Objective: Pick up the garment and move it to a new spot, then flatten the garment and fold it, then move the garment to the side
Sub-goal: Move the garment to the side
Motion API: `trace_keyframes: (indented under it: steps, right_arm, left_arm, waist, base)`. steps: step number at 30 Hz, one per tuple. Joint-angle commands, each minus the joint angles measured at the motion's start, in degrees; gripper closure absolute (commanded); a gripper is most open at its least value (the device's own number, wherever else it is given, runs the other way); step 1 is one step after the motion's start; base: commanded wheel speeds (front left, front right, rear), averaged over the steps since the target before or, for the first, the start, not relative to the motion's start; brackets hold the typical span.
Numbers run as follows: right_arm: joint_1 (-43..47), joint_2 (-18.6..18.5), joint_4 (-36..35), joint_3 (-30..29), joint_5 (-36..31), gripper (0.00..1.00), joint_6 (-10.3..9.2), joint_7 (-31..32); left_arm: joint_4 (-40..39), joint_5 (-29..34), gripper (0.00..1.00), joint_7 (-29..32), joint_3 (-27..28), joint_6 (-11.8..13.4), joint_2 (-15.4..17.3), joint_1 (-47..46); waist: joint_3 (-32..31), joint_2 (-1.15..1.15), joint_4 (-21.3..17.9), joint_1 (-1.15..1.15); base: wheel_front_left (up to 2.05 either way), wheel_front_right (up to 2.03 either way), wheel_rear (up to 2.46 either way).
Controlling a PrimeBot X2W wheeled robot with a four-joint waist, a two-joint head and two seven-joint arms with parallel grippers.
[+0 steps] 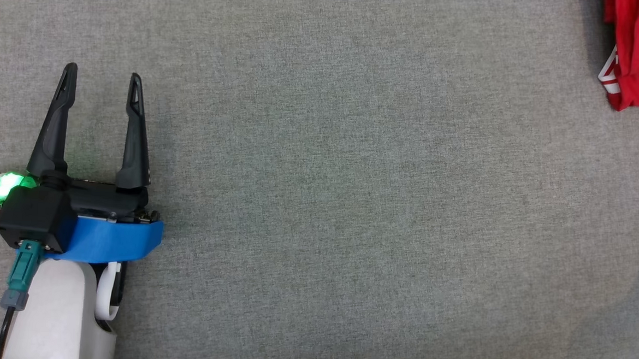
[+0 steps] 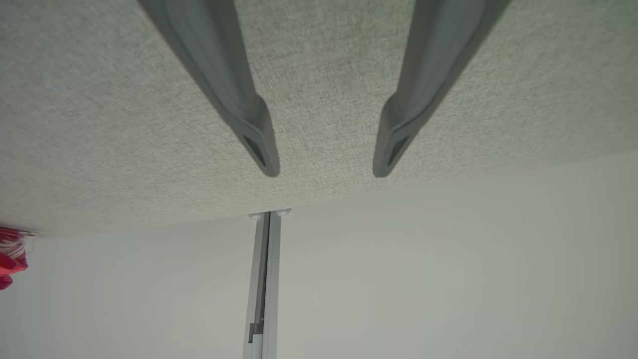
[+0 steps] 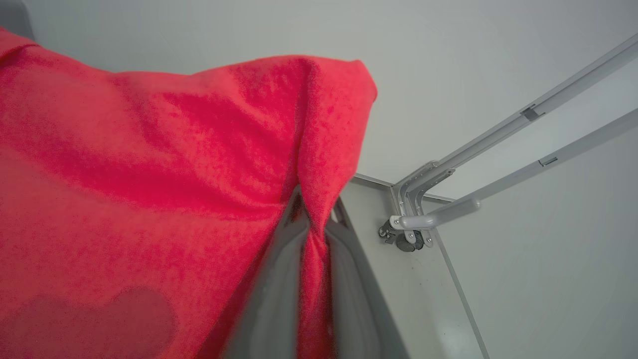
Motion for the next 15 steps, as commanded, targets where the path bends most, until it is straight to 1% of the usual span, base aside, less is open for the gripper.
trace_keyframes:
  steps: [1, 2, 4, 5, 10, 15]
  right_arm:
    - [-1.1, 0.2, 0.5, -0.1, -0.5, 0.95, -0.01, -0.2]
    - [-1.6, 0.1, 1.4, -0.3, -1.0, 0.93, -0.02, -0.3]
    - [-2.4, 0.7, 2.5, -0.4, -1.6, 0.44, -0.02, -0.8]
    - [-2.7, 0.9, 3.1, -0.6, -1.8, 0.00, -0.02, -1.2]
    - [-3.7, 2.1, 5.3, -1.4, -3.0, 0.00, -0.01, -3.8]
    - [-3.9, 4.1, 5.4, -1.0, -3.9, 0.00, -0.01, -7.7]
  left_arm:
    - [0.1, 0.0, 0.00, -0.1, -0.1, 0.2, 0.3, -0.8]
    - [0.1, 0.0, 0.00, -0.1, -0.2, 0.3, 0.3, -0.9]
    - [0.2, -0.1, 0.00, -0.1, -0.2, 0.3, 0.5, -0.8]
    - [0.3, -0.2, 0.00, -0.1, -0.3, 0.4, 0.5, -0.7]
    - [1.2, -0.8, 0.00, -0.1, -0.4, 0.6, 0.2, -0.3]
    - [2.6, -1.6, 0.00, -0.1, 0.1, 1.2, -0.5, 1.3]
  waist:
    - [0.1, 0.00, 0.0, 0.00]
    - [0.1, 0.00, 0.0, 0.00]
    - [0.1, 0.00, -0.1, 0.00]
    - [0.1, 0.00, 0.0, 0.00]
    - [-1.3, 0.00, 0.4, 0.00]
    - [-5.0, 0.00, 1.2, 0.00]
  base:
    - [0.00, 0.00, 0.00]
    - [0.00, 0.00, 0.00]
    - [0.00, 0.00, 0.00]
    - [0.00, 0.00, 0.00]
    - [0.00, 0.00, 0.00]
    - [0.00, 0.00, 0.00]
